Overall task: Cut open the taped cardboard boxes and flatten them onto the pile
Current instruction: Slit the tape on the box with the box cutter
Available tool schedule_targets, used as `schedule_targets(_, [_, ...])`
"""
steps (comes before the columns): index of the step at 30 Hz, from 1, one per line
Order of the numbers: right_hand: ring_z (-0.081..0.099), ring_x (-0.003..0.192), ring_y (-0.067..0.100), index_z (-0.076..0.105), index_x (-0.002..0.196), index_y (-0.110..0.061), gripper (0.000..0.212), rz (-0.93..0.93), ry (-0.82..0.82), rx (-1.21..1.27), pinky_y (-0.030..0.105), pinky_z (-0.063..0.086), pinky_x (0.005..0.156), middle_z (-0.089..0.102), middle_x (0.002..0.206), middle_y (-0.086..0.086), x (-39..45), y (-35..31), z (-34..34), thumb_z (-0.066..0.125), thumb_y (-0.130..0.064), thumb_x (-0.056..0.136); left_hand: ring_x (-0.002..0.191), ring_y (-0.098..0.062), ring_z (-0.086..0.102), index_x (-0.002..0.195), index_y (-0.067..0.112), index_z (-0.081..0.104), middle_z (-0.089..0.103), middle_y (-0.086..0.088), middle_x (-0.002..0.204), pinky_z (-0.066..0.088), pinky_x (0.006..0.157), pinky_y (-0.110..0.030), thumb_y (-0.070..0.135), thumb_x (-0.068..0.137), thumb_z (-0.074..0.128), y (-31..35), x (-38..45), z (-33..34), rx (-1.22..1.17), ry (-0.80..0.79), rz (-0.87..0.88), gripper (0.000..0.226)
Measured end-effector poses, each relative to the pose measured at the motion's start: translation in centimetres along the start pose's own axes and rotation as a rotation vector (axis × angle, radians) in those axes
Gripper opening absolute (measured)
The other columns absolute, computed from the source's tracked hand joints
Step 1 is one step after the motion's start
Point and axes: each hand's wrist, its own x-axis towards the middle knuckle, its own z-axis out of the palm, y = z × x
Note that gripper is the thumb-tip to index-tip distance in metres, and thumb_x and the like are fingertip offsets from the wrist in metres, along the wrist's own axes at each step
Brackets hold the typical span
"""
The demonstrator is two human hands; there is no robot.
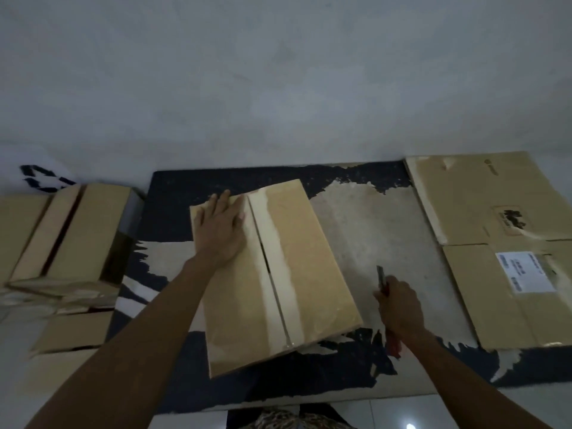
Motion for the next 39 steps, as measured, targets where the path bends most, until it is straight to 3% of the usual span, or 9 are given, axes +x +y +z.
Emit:
schedule_targets(4, [0.06,0.073,0.027,0.056,0.097,-0.01,0.016,-0.226,0.19,0.084,0.034,0.043,0.063,0.059,0.08,0.004,0.7,-8.9,-3.9,0.05,-0.024,0.102,0.154,-0.021,0.001,0.156,0.028,0.026,0.012,0.0,0.166,0.004,0.122,-0.043,0.035,0.108,0.026,-0.2,-0.6,-0.2,-0.002,0.006,-0.018,0.049])
schedule_targets(6, [0.061,0.071,0.022,0.056,0.104,-0.011,0.015,-0.319,0.251,0.169,0.037,0.05,0.064,0.061,0.08,0.002,0.1,-13.7,-5.8,0.048,-0.024,0.103,0.154,-0.02,-0.001,0.157,0.029,0.023,0.009,0.001,0.167,0.002,0.123,-0.043,0.037,0.107,0.025,-0.1,-0.9,-0.2,-0.001,-0.011,-0.042,0.05])
schedule_targets(10, [0.064,0.08,0.023,0.056,0.125,-0.017,0.025,-0.542,0.097,0.084,0.036,0.053,0.074,0.066,0.091,0.003,-2.0,-22.1,-5.9,0.046,-0.024,0.103,0.153,-0.021,0.002,0.157,0.031,0.021,0.01,0.002,0.167,0.005,0.123,-0.043,0.04,0.107,0.023,0.2,-1.0,-0.8,0.019,-0.033,-0.047,0.051])
schedule_targets(13, [0.059,0.101,0.031,0.053,0.124,-0.015,0.025,-0.487,-0.024,-0.047,0.038,0.044,0.081,0.062,0.112,0.011,-2.8,-26.2,-3.2,0.045,-0.025,0.103,0.152,-0.023,0.009,0.156,0.033,0.021,0.015,0.004,0.166,0.009,0.121,-0.044,0.042,0.107,0.021,-0.5,-1.0,-1.7,0.066,-0.057,-0.025,0.05])
schedule_targets(16, [0.056,0.107,0.031,0.049,0.124,-0.012,0.025,-0.414,-0.07,-0.111,0.038,0.043,0.082,0.055,0.121,0.013,-3.0,-28.4,-1.5,0.045,-0.023,0.103,0.151,-0.022,0.014,0.156,0.033,0.021,0.018,0.008,0.164,0.013,0.118,-0.045,0.042,0.107,0.02,-1.8,-1.1,-2.0,0.083,-0.056,-0.008,0.05])
schedule_targets(24, [0.057,0.108,0.03,0.05,0.124,-0.009,0.027,-0.35,-0.066,-0.224,0.036,0.041,0.076,0.055,0.121,0.013,-2.0,-31.2,-0.8,0.047,-0.025,0.102,0.149,-0.018,0.019,0.155,0.032,0.026,0.026,0.013,0.161,0.018,0.114,-0.043,0.041,0.107,0.025,-2.6,-0.9,-1.2,0.016,-0.003,-0.009,0.049])
schedule_targets(29, [0.053,0.117,0.034,0.049,0.13,-0.01,0.035,-0.314,-0.098,-0.253,0.04,0.044,0.089,0.051,0.129,0.014,-1.9,-32.5,-0.7,0.049,-0.027,0.1,0.148,-0.019,0.02,0.154,0.032,0.028,0.027,0.012,0.161,0.017,0.112,-0.042,0.042,0.106,0.025,-2.7,-0.9,-1.1,0.005,0.001,0.0,0.049])
schedule_targets(39, [0.053,0.114,0.032,0.046,0.129,-0.007,0.034,-0.273,-0.077,-0.222,0.04,0.045,0.091,0.052,0.125,0.016,-2.0,-32.7,0.4,0.048,-0.026,0.101,0.146,-0.019,0.024,0.153,0.03,0.03,0.029,0.011,0.161,0.02,0.11,-0.041,0.043,0.106,0.025,-3.1,-0.7,-0.8,0.025,0.009,0.012,0.049])
